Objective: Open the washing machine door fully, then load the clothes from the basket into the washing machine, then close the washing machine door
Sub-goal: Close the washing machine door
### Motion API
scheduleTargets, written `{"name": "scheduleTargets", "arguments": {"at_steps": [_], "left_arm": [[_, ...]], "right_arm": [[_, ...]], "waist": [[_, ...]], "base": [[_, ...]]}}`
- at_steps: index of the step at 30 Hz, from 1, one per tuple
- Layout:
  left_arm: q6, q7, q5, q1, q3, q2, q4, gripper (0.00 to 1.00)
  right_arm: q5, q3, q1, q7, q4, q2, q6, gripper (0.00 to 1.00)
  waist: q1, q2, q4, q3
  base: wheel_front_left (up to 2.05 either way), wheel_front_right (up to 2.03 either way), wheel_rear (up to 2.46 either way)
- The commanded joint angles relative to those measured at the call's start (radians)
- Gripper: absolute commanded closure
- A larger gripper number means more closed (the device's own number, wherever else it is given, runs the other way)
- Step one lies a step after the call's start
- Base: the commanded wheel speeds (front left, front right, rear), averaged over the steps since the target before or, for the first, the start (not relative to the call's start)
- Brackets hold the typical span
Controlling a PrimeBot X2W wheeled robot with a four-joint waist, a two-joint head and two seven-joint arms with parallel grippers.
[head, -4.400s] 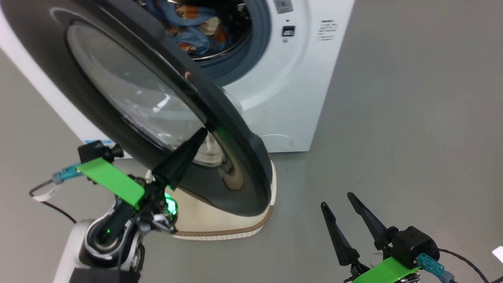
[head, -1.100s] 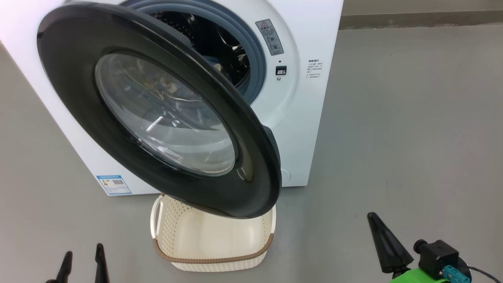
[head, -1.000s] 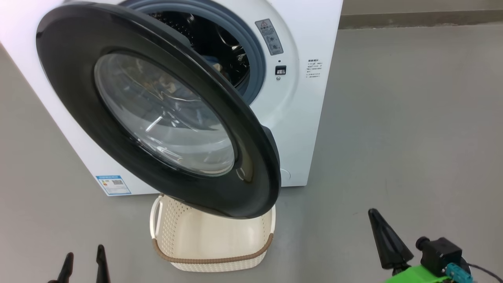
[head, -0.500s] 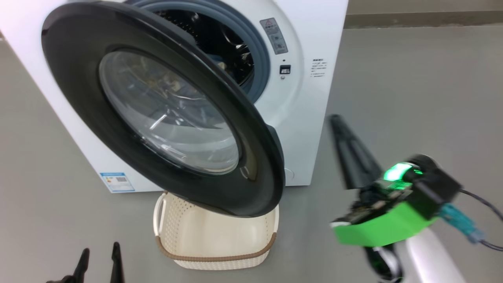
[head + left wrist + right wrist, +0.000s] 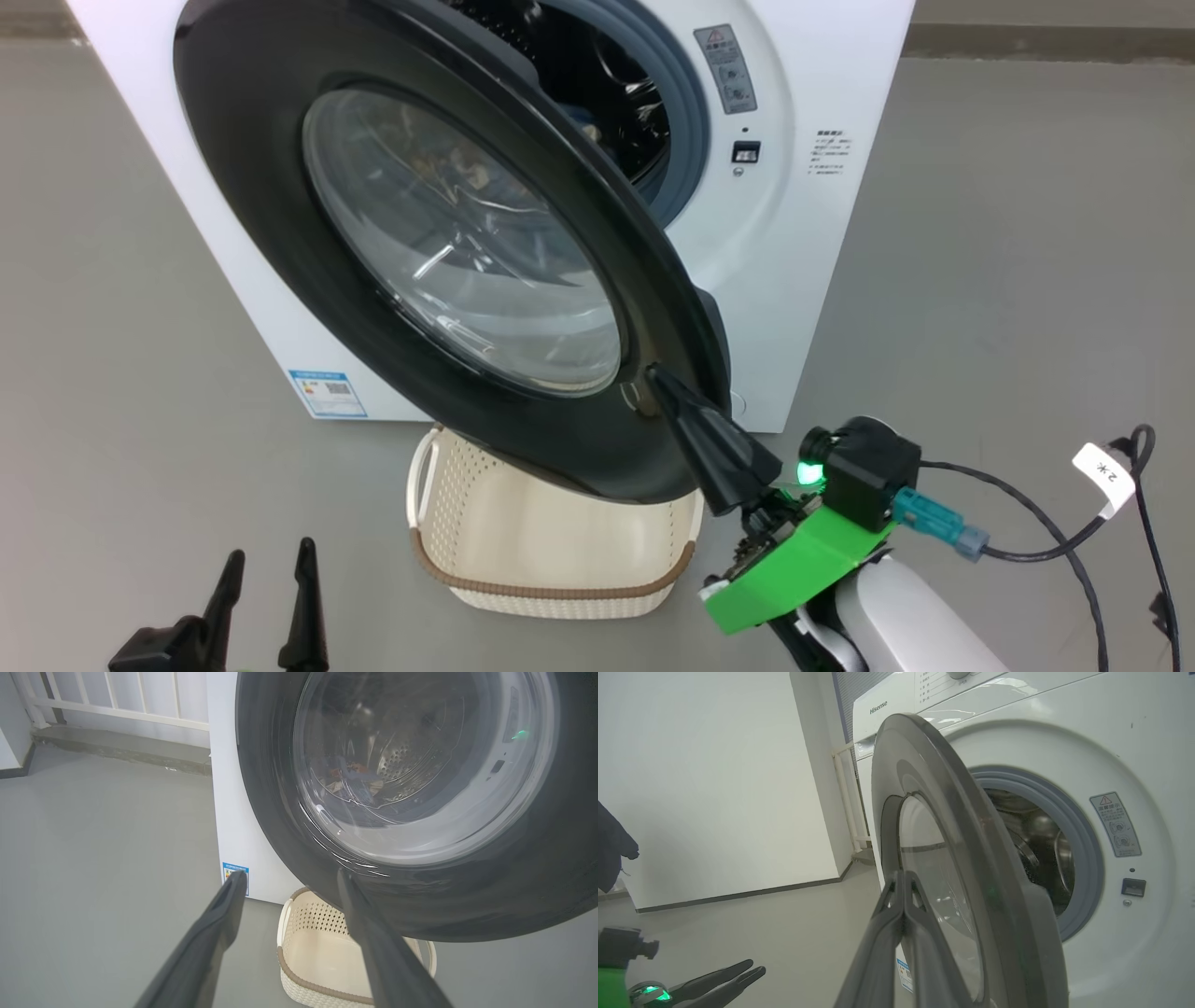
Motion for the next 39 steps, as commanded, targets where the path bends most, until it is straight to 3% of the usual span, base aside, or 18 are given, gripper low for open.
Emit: {"name": "scheduleTargets", "arguments": {"at_steps": [1,11,39], "left_arm": [[-0.002,-0.007,-0.011,-0.036,0.03,0.01,-0.017,0.0],[-0.002,-0.007,-0.048,-0.072,-0.003,0.01,-0.024,0.0],[-0.002,-0.007,-0.094,-0.123,-0.029,0.01,-0.06,0.0]], "right_arm": [[0.025,0.001,-0.009,-0.005,-0.007,0.014,0.003,1.0],[0.022,-0.079,-0.037,-0.005,0.091,0.015,0.003,1.0],[-0.048,-0.191,-0.159,-0.005,0.113,-0.025,0.003,1.0]], "waist": [[0.0,0.0,0.009,0.013],[0.0,0.0,0.057,0.06],[0.0,0.0,0.096,0.185]], "base": [[0.0,0.0,0.0],[0.0,0.0,0.0],[0.0,0.0,0.0]]}}
